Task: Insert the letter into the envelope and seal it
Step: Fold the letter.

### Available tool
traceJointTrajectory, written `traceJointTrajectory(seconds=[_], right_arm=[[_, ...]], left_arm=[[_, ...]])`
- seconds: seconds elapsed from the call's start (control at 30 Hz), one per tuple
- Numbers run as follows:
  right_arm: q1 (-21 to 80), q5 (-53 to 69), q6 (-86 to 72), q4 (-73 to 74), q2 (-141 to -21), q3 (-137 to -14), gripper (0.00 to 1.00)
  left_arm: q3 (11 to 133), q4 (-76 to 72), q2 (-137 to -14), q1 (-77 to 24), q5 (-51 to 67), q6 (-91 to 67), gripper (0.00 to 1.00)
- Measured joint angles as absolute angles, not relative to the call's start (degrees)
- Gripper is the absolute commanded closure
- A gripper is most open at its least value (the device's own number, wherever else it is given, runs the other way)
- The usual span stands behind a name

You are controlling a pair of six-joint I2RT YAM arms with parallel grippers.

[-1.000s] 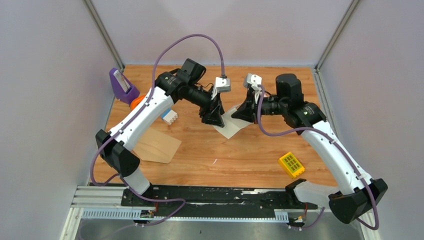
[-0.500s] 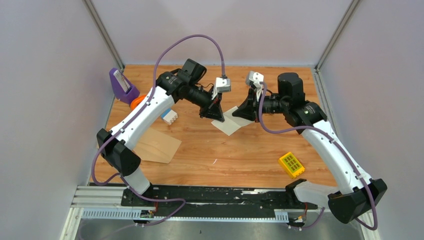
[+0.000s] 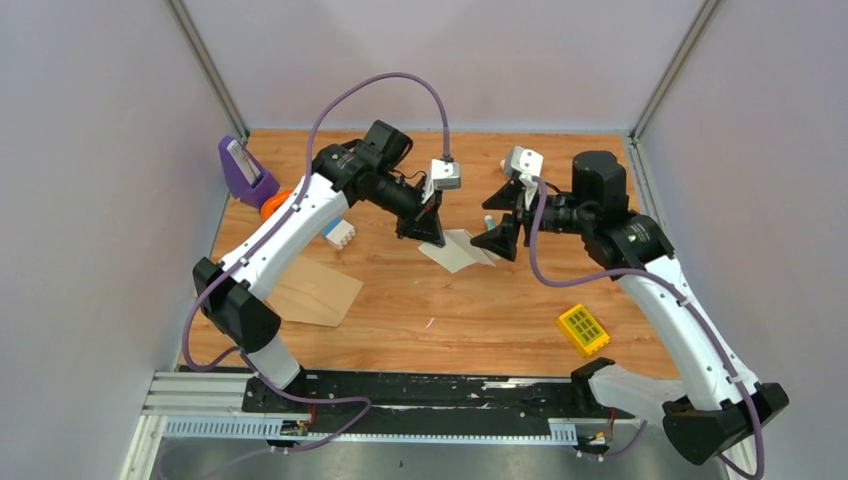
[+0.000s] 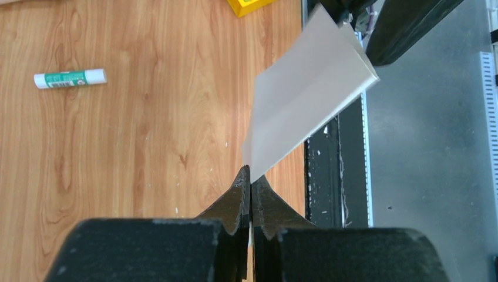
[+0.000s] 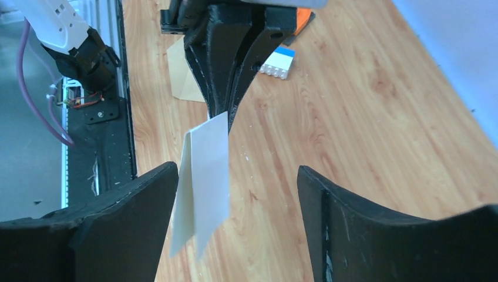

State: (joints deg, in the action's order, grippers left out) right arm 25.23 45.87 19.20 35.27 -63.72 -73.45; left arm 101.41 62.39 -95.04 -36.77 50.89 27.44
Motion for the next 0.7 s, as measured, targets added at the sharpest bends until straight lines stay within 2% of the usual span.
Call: traceJointTrajectory(seconds=[0.2, 0.6, 0.67, 0.7], right_arm=[[25.2, 46.2, 21.1, 36.2, -62.1, -74.8, 0.2], [25.2, 53.2, 19.3, 37.5, -70.0, -75.0, 0.18], [25.2, 53.8, 19.1, 37.5, -69.6, -75.0, 0.23], [25.2, 54.0, 19.1, 37.5, -69.5, -75.0, 0.3]], left_arm=[[101.4, 64.8, -94.8, -36.8, 50.6, 29.9, 1.0], [101.4, 66.8, -94.5, -37.8, 49.9, 31.0, 1.0], [101.4, 66.7, -94.5, -37.8, 49.5, 30.9, 1.0], [101.4, 66.7, -94.5, -37.8, 49.3, 30.9, 1.0]])
